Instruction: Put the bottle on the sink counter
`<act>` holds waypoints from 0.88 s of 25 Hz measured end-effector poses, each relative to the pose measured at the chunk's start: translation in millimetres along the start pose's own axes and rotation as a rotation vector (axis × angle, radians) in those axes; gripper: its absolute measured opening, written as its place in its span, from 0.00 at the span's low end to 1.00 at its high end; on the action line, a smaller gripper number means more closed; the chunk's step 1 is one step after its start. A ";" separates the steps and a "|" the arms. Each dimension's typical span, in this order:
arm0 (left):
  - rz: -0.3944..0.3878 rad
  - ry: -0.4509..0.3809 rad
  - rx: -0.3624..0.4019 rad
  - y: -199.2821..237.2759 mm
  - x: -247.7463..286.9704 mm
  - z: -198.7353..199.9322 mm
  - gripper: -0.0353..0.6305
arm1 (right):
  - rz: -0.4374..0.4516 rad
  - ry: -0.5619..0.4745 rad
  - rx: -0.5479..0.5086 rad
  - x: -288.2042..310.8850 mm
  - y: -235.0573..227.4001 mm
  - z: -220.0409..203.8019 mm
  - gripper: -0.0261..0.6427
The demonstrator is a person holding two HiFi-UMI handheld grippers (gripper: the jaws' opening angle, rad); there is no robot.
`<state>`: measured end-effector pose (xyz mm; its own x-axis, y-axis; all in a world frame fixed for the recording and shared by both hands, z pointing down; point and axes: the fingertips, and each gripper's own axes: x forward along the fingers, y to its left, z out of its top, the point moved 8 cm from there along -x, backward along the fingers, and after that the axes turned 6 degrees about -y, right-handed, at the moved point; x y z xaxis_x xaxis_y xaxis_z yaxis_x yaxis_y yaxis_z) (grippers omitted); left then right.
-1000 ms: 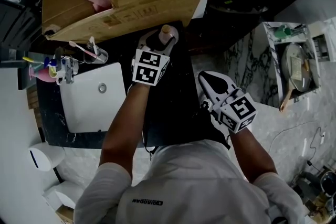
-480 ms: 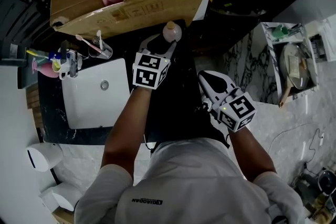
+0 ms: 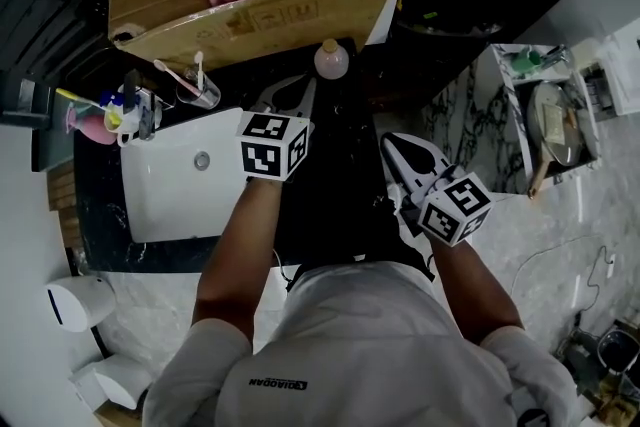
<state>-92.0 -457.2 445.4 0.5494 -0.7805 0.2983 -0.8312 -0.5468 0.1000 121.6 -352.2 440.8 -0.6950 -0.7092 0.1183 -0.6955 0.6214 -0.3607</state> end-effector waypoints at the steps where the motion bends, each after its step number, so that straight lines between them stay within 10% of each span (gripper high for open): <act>1: -0.009 -0.008 -0.002 -1.8 -6.8 2.5 0.07 | -0.001 0.001 -0.016 -0.2 3.1 1.0 0.10; 22: -0.138 -0.079 -0.087 -69.4 -176.7 -14.3 0.07 | 0.011 -0.017 -0.072 -36.4 110.5 -3.2 0.10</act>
<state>-132.6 -277.0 399.4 0.6610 -0.7229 0.2010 -0.7497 -0.6250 0.2175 69.4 -256.7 399.6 -0.6998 -0.7074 0.0990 -0.6997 0.6510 -0.2945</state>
